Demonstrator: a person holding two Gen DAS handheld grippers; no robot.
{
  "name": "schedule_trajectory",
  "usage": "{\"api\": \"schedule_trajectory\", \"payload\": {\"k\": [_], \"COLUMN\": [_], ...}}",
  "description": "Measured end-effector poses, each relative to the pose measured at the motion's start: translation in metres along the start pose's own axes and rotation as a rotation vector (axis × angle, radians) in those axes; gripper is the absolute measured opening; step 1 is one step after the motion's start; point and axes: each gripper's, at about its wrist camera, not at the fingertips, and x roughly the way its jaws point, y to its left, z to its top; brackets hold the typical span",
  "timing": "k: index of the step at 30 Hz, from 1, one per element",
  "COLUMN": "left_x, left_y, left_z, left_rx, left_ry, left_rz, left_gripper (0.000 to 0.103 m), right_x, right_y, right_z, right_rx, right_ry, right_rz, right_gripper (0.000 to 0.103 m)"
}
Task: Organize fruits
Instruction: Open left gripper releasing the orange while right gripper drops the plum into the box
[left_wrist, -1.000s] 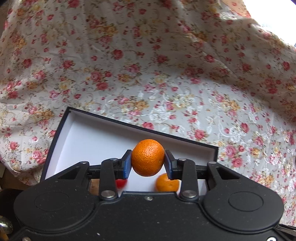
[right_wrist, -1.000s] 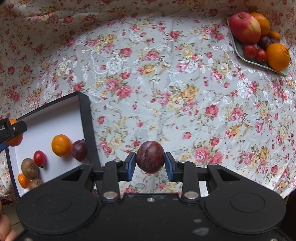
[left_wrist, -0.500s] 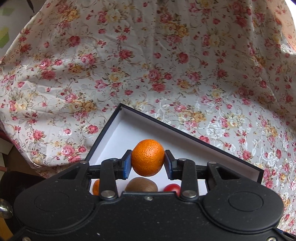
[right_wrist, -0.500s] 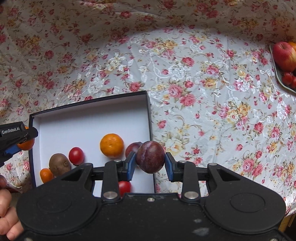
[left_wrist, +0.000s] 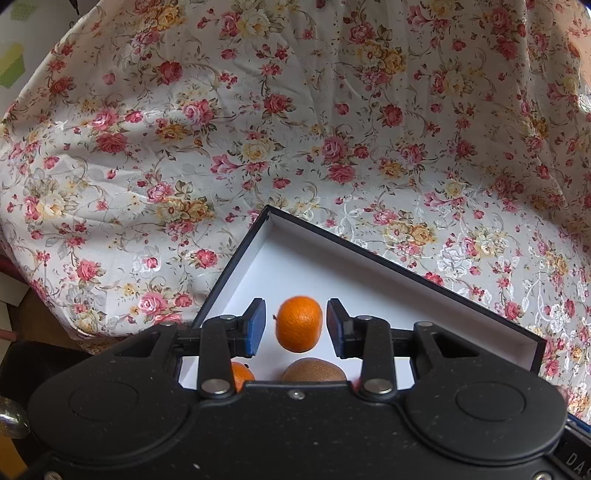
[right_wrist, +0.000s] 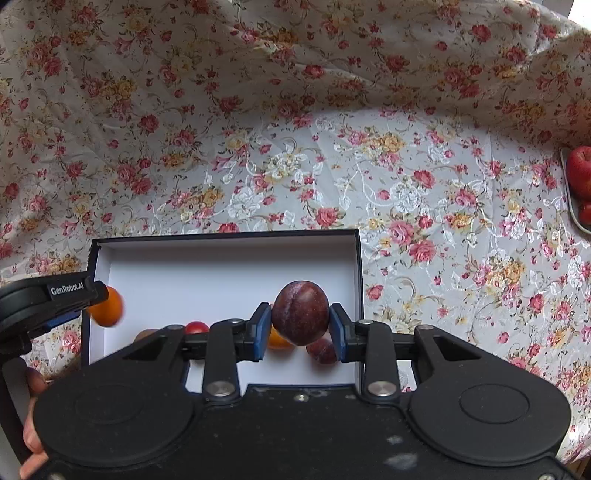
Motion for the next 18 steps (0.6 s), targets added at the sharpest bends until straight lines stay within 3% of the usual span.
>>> {"api": "schedule_trajectory", "payload": {"k": [8, 18], "left_x": [0.0020, -0.0002], "left_y": [-0.0006, -0.0077], "left_z": [-0.0007, -0.0030], "left_rx": [0.014, 0.037], "left_ry": [0.015, 0.021], "left_rz": [-0.020, -0.041], "left_gripper": [0.046, 0.047], "right_x": [-0.0100, -0.0039], "right_y": [-0.0009, -0.0025], "right_z": [0.0047, 0.0048], "right_rx": [0.038, 0.039], "right_ry": [-0.038, -0.008], "right_rz": [0.094, 0.091], "right_gripper": [0.036, 0.036]}}
